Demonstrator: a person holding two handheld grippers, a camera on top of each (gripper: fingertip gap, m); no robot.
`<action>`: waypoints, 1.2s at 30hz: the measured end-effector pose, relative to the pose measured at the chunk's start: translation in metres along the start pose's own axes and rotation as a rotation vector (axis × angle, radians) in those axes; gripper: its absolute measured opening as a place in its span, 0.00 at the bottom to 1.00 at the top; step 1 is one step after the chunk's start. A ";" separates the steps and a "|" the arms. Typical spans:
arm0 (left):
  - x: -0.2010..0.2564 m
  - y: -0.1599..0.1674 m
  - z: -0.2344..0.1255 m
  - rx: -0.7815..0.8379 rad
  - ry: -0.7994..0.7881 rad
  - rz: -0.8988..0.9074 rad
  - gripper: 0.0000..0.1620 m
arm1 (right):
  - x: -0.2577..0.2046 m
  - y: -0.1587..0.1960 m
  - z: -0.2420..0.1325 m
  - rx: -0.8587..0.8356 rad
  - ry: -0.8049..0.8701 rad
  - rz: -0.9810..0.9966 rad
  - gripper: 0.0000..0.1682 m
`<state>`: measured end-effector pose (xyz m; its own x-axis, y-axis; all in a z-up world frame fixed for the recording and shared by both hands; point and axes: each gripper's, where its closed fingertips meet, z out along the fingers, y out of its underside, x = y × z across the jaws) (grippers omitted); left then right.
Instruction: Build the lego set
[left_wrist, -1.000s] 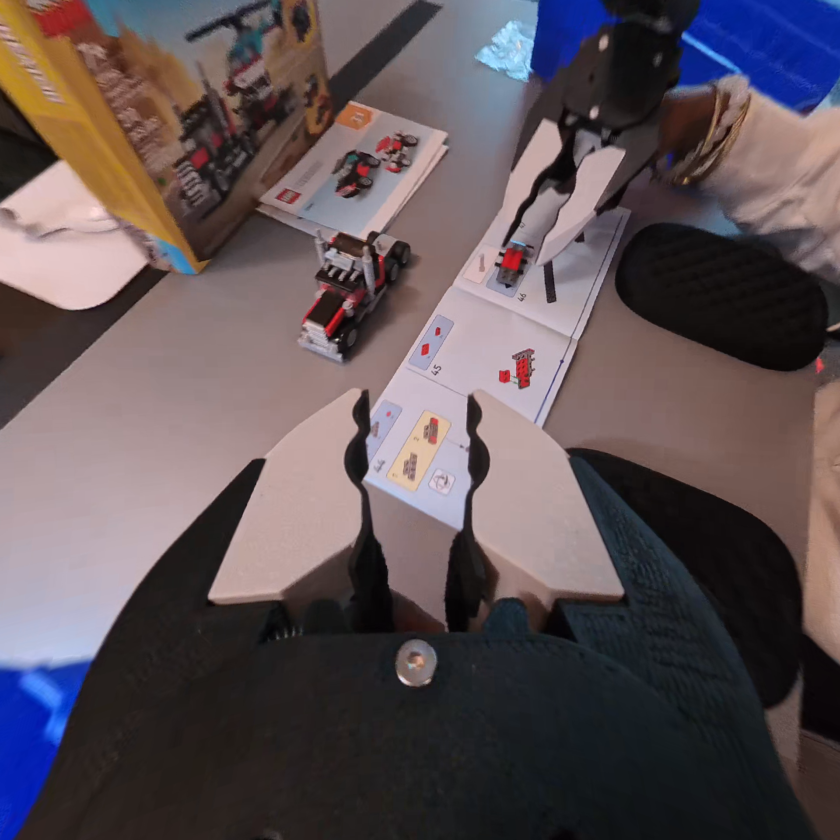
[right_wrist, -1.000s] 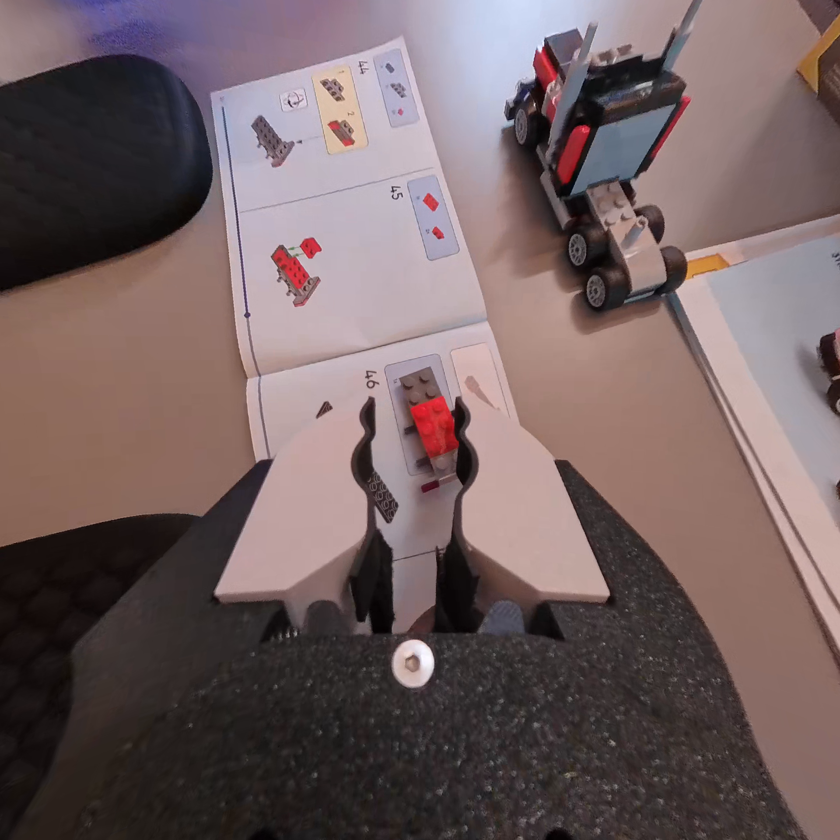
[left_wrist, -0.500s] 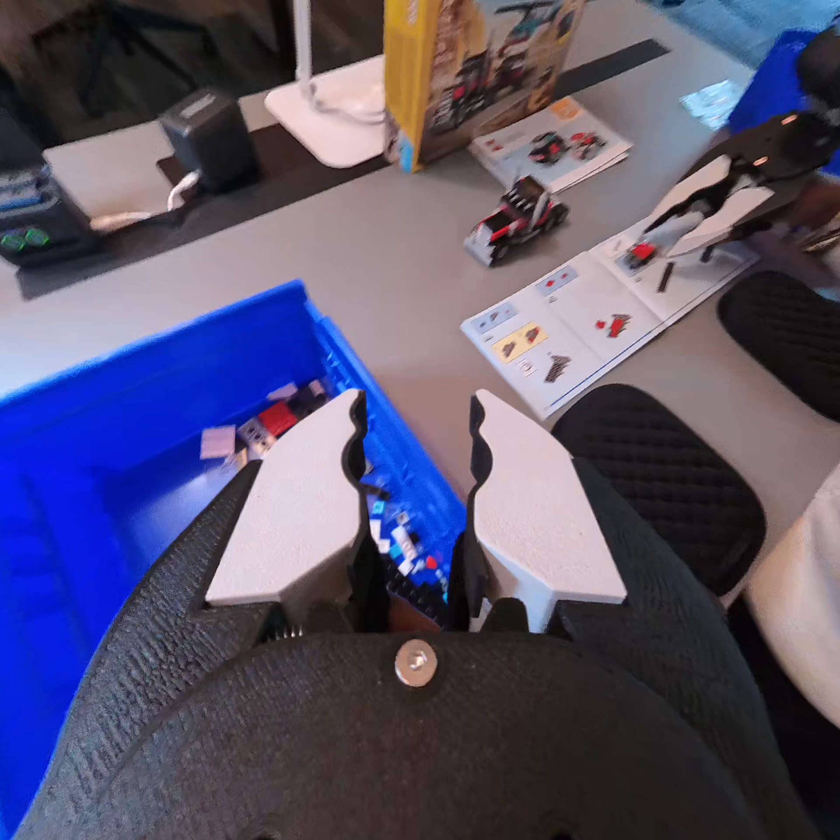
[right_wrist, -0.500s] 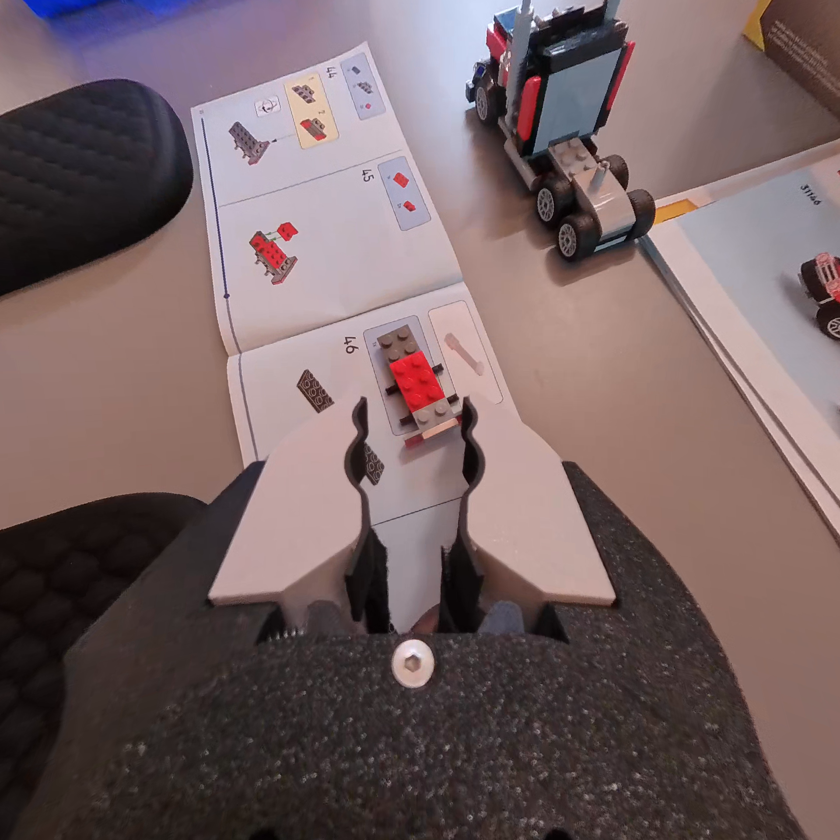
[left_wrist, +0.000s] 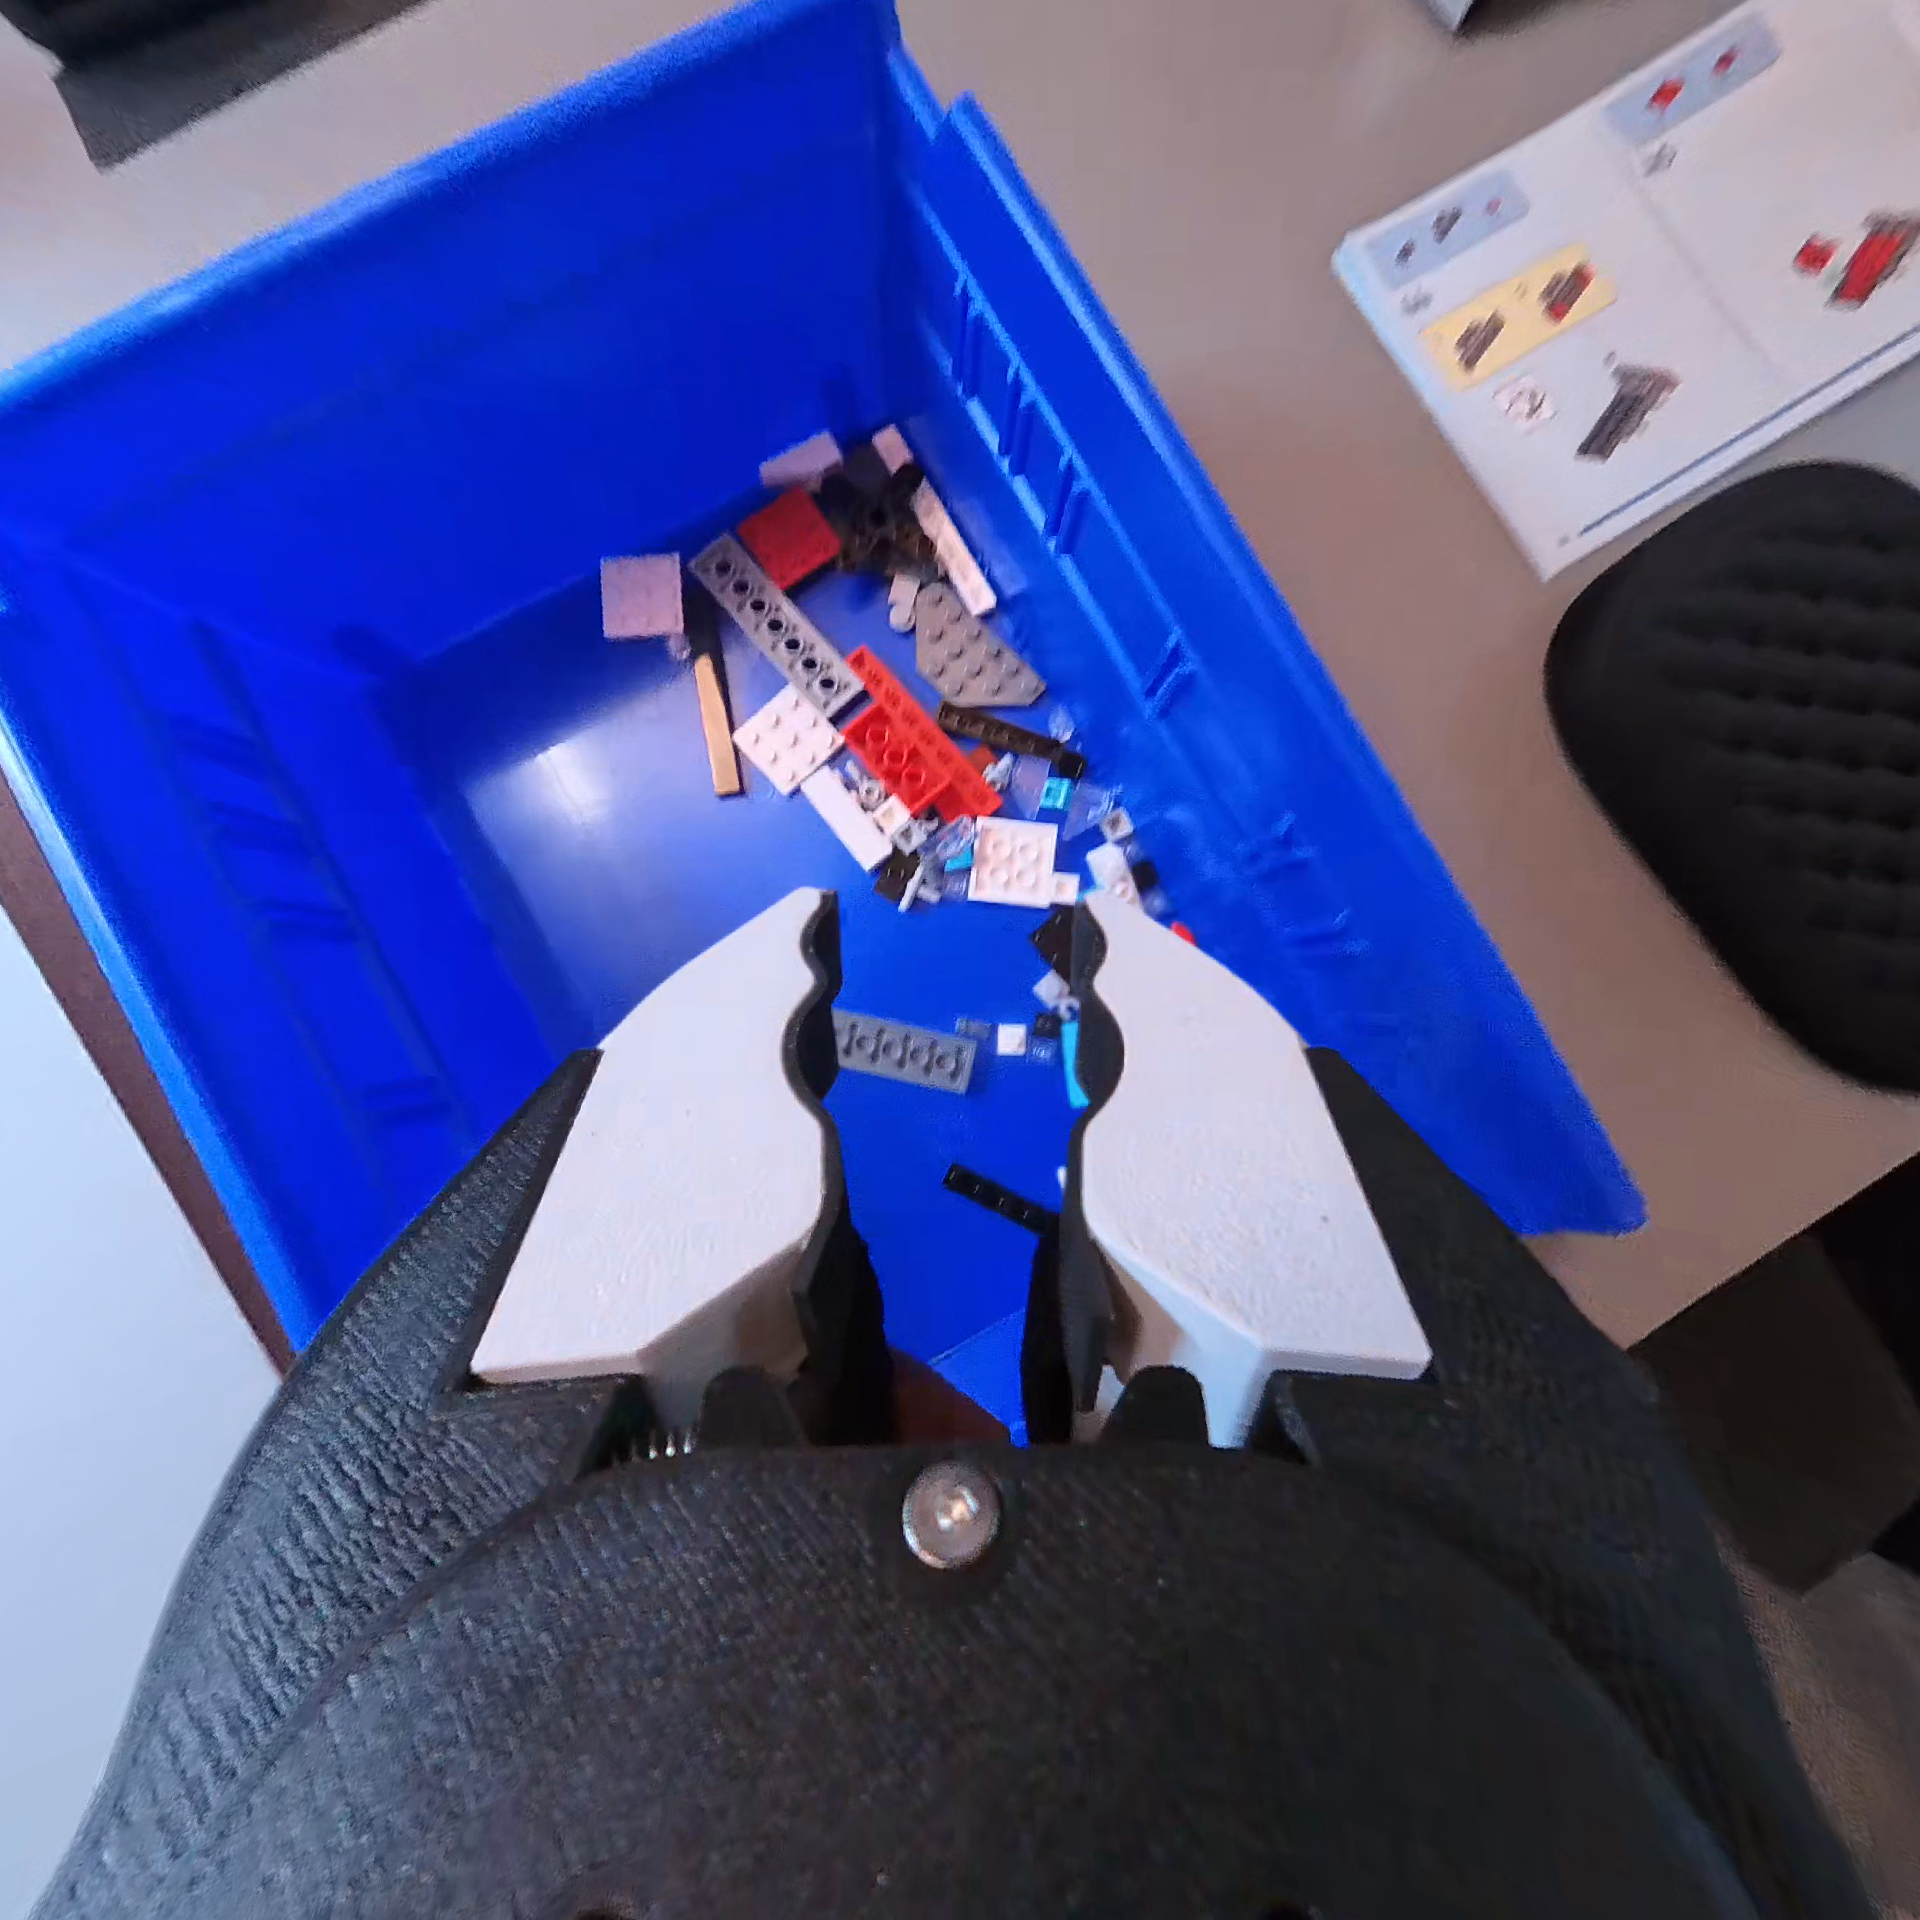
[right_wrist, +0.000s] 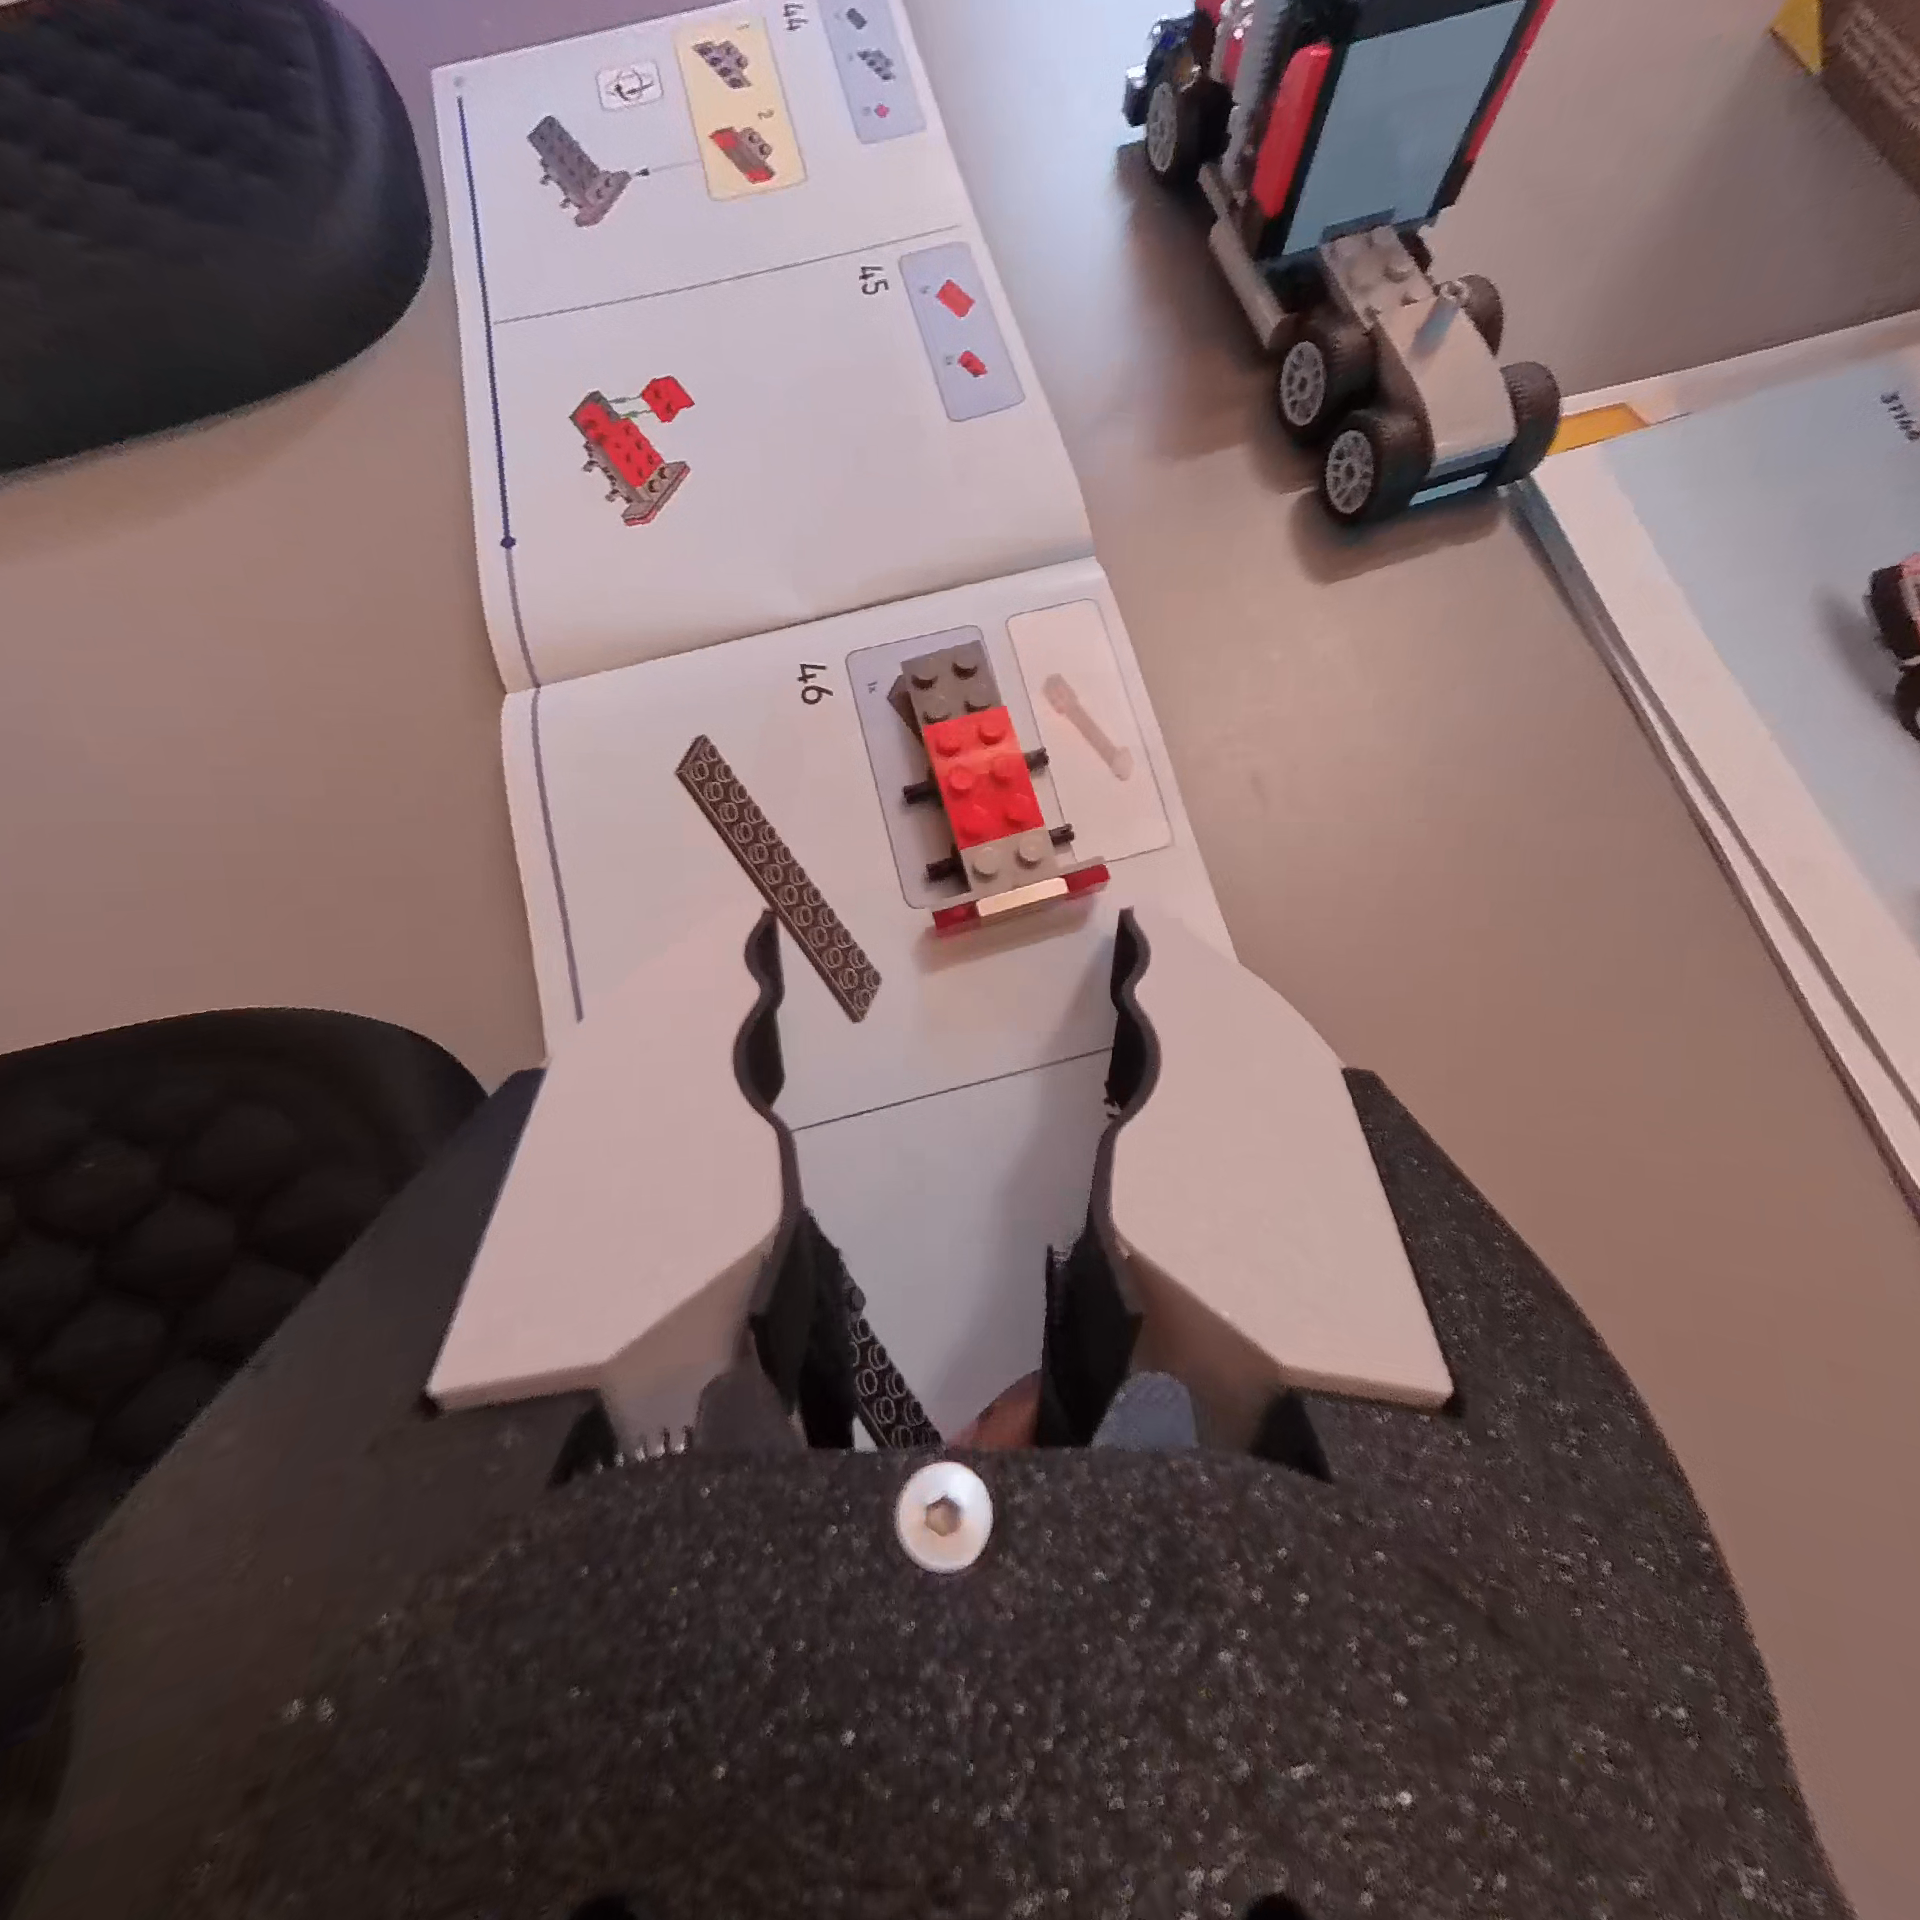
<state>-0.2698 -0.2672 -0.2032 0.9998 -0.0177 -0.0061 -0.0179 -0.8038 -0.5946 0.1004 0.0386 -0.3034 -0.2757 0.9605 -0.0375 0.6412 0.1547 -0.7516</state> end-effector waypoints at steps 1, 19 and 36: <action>-0.002 0.005 0.000 -0.020 0.001 0.010 0.27 | 0.002 0.001 -0.001 0.006 0.006 0.009 0.37; -0.008 0.013 0.052 -0.043 0.174 0.339 0.27 | 0.006 0.004 -0.001 0.037 0.011 0.051 0.36; 0.029 0.035 0.057 0.016 0.435 0.652 0.33 | 0.010 0.003 -0.002 0.043 0.023 0.084 0.32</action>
<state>-0.2416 -0.2619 -0.2697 0.6953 -0.7174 -0.0440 -0.5970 -0.5425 -0.5910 0.1009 0.0486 -0.3049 -0.2053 0.9749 -0.0864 0.6297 0.0640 -0.7742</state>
